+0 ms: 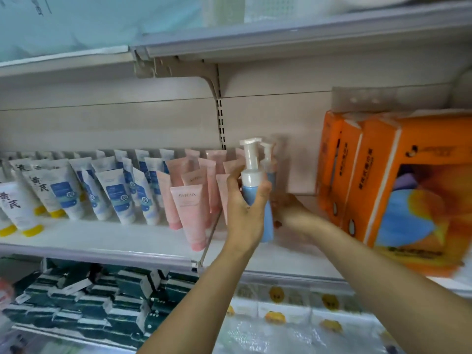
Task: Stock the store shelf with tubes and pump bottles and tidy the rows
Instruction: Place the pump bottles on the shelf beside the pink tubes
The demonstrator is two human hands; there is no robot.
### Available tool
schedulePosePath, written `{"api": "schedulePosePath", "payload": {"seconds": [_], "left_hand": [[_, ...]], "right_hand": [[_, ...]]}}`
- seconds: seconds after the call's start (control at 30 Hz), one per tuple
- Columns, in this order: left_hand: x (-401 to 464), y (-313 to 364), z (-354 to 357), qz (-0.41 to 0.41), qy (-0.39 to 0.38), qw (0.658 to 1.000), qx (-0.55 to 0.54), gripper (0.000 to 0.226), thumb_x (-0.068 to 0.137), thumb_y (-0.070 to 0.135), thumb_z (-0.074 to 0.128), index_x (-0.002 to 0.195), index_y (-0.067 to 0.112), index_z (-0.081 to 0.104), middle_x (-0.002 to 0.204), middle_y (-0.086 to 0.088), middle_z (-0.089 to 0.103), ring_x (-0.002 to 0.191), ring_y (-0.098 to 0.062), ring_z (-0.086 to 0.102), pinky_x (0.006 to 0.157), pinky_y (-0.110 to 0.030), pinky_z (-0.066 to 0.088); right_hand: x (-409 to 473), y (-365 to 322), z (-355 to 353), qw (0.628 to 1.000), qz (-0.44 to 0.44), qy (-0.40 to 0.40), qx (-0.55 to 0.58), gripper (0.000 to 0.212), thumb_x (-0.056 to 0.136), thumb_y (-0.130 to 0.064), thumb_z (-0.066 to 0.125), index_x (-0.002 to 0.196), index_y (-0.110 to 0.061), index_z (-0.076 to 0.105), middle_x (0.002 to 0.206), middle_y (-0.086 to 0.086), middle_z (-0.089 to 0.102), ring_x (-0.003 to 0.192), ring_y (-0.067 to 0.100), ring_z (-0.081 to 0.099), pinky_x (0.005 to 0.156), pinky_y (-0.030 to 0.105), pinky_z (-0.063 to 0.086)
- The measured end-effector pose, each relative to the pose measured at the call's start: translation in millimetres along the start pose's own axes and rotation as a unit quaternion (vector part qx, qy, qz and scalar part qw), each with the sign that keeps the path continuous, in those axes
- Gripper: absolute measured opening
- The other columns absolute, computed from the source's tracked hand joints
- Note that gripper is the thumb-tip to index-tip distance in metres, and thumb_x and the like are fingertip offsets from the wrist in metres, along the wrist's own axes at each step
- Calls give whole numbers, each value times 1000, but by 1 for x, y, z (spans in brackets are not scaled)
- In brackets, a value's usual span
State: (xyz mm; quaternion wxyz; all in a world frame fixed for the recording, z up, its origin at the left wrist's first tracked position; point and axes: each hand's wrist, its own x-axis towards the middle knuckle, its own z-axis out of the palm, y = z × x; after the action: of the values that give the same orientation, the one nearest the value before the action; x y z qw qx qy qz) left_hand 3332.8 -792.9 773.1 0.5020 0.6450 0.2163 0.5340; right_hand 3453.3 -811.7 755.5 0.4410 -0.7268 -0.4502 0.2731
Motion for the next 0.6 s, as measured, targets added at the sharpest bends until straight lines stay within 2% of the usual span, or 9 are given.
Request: {"api": "schedulePosePath", "payload": {"seconds": [0.1, 0.2, 0.3, 0.37, 0.43, 0.47, 0.53, 0.57, 0.6], "left_hand": [[4, 3, 13, 14, -16, 1000, -4, 31, 92, 20, 64, 114, 34, 47, 100, 14, 62, 86, 6, 63, 75, -14, 50], [8, 0, 21, 28, -19, 999, 10, 38, 91, 19, 66, 122, 26, 45, 108, 14, 60, 96, 9, 60, 80, -9, 46], [13, -5, 30, 25, -6, 999, 23, 42, 88, 20, 70, 116, 35, 43, 107, 11, 59, 97, 2, 60, 77, -10, 47], [13, -9, 36, 8, -5, 1000, 23, 46, 85, 18, 71, 115, 37, 42, 110, 7, 58, 101, -3, 59, 72, -6, 47], [12, -16, 40, -4, -1, 1000, 23, 53, 84, 16, 72, 126, 27, 41, 118, 2, 56, 107, -9, 57, 73, -1, 44], [12, -20, 41, -10, -1, 999, 31, 57, 84, 16, 73, 130, 24, 40, 121, 2, 55, 110, -10, 56, 77, -1, 44], [15, -31, 39, -23, -10, 998, 61, 63, 82, 16, 74, 134, 22, 39, 124, 5, 56, 115, -8, 54, 93, -10, 43], [17, -38, 37, -36, -17, 996, 83, 66, 81, 16, 75, 136, 21, 39, 125, 5, 56, 116, -7, 53, 96, -15, 42], [18, -46, 35, -56, -27, 992, 105, 71, 78, 17, 77, 138, 19, 38, 126, 5, 56, 117, -8, 54, 96, -17, 43]], "right_hand": [[-10, -2, -4, 998, -24, 39, 51, 20, 94, -8, 47, 96, 0, 65, 80, 18, 66, 68, 18, 55, 58, 29, 44], [-22, 1, -11, 994, -50, 45, 92, 21, 91, 4, 49, 105, 6, 64, 80, 8, 63, 68, 13, 53, 56, 12, 42], [-25, 9, -14, 990, -71, 30, 120, 30, 87, 5, 58, 116, 1, 60, 103, 17, 66, 92, 29, 63, 65, 9, 49], [-28, 5, -7, 983, -110, 18, 148, 25, 90, -3, 58, 115, -7, 58, 108, 12, 65, 96, 21, 62, 77, 17, 51], [-23, 4, 1, 973, -116, 54, 193, 23, 91, -5, 50, 113, -7, 58, 109, 12, 66, 100, 19, 61, 86, 28, 49], [-18, 7, 4, 975, -117, 50, 182, 23, 91, -4, 49, 112, -6, 57, 108, 11, 66, 99, 16, 63, 85, 27, 50], [-17, 7, 7, 981, -100, 51, 159, 25, 92, 8, 48, 111, -6, 54, 104, 5, 64, 86, -2, 64, 72, 12, 50], [-13, 11, 10, 974, -70, 19, 214, 29, 90, 13, 50, 112, -6, 53, 100, 2, 63, 78, -9, 63, 67, 7, 48], [-10, 15, 12, 966, -38, 22, 255, 33, 88, 16, 52, 115, -3, 53, 98, 0, 62, 74, -12, 62, 64, 5, 46]]}}
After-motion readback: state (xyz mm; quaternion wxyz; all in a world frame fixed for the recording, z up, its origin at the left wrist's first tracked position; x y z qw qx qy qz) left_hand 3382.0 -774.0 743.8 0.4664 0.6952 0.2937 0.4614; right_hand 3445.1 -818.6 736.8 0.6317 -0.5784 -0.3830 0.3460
